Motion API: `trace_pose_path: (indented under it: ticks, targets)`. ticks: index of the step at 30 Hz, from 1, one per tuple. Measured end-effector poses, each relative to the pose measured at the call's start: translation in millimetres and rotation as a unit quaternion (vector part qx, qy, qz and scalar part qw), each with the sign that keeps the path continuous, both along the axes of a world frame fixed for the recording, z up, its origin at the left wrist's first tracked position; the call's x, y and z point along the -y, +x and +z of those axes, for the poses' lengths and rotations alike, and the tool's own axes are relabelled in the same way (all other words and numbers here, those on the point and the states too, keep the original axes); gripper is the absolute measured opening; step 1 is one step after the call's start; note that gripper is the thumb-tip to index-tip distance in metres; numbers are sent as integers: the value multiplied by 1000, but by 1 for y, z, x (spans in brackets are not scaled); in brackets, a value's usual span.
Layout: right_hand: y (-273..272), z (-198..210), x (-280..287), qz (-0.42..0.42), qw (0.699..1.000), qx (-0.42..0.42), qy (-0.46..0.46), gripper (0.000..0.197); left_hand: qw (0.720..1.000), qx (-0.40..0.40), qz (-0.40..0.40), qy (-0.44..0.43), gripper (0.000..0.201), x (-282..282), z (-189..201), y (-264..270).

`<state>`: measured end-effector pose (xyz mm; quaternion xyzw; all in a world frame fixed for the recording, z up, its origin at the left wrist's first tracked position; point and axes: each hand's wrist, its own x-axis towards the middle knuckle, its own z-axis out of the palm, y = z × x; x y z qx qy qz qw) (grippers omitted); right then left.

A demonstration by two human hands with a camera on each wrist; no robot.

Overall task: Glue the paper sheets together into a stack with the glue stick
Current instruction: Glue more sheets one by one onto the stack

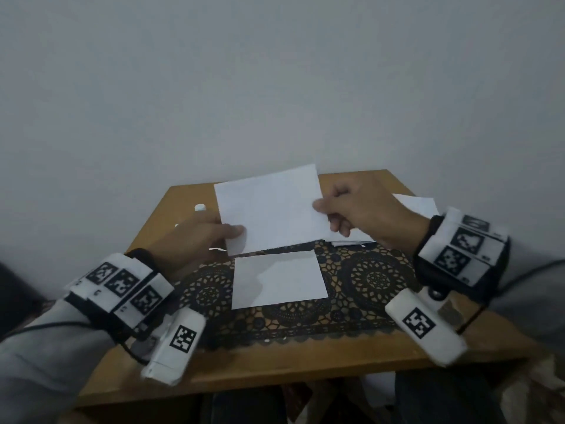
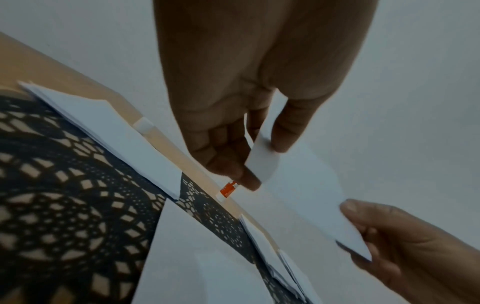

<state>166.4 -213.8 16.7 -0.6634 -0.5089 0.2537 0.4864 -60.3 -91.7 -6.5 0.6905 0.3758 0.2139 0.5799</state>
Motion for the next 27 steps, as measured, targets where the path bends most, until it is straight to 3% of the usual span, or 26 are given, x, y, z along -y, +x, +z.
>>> trace_pose_path:
  ticks: [5,8,11,16,20,27]
  targets:
    - [-15,-18,-12,-14,985,-39,-167,11,998,-56,23,-9,22,-9,-15,-9]
    - [-19,-24,-18,-13,979,-18,-205,13,989,-138,12,45,26,-16,-23,-16]
    - [-17,-31,-19,8,972,-12,-234,14,983,-168,14,73,36,-19,-26,-19]
    - [-4,-42,-23,33,967,15,-254,18,983,-180,-14,46,34,-18,-29,-19]
    - [5,-51,-27,59,958,69,-270,18,959,-262,-38,102,36,-17,-32,-9]
    - [14,-62,-23,101,960,101,-240,26,946,-287,-68,137,38,-19,-36,-7]
